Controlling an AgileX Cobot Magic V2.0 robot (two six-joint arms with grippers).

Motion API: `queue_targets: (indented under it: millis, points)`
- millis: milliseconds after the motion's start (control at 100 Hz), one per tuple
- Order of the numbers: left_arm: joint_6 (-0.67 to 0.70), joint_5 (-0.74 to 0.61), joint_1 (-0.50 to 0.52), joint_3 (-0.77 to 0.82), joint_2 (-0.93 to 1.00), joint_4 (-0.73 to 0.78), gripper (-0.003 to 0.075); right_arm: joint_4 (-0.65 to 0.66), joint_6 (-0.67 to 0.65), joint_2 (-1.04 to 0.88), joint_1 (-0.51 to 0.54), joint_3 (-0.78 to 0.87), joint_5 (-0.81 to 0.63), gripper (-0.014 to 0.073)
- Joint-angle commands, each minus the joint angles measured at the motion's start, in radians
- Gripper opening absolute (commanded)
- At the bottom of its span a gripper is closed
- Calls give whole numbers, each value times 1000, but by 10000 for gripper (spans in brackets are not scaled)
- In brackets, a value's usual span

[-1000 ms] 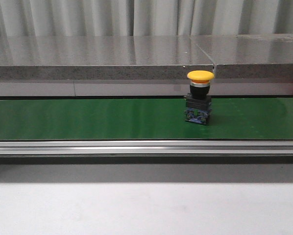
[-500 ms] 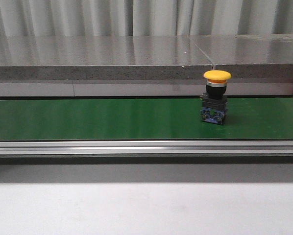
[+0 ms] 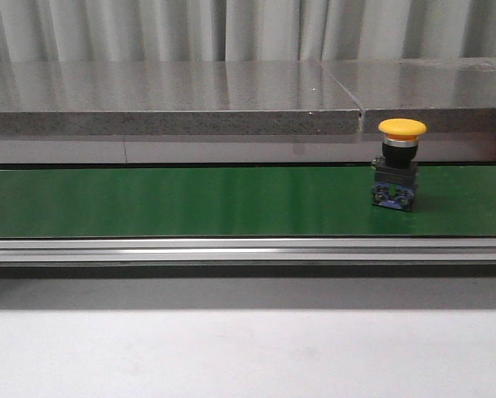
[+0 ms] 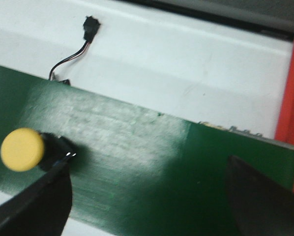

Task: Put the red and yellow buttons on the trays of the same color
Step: 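Lower the right gripper onto the yellow button on the belt and grasp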

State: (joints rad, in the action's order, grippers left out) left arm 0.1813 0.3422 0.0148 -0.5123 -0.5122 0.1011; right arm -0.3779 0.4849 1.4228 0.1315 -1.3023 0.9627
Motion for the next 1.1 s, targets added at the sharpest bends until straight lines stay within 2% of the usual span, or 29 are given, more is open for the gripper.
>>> queue_targets:
  millis: [0, 210, 330, 550, 950, 1020, 1090]
  points:
    - [3, -84, 1, -27, -5, -3, -19, -28, 16, -64, -26, 32, -47, 624]
    - [3, -84, 1, -27, -5, -3, -19, -28, 65, -79, -90, 143, -13, 624]
    - [3, -84, 1, -27, -5, -3, -19, -29, 86, -79, -125, 192, -49, 624]
    - [3, -84, 1, -27, -5, -3, -19, -38, 100, -49, -171, 198, -131, 624]
    - [3, -84, 1, -27, -5, -3, -19, -49, 100, 64, -173, 198, -252, 622]
    - [3, -84, 1, -27, -5, -3, -19, -49, 100, 77, -173, 198, -255, 591]
    - [3, -84, 1, -27, -5, -3, -19, -49, 99, 82, -173, 198, -256, 514]
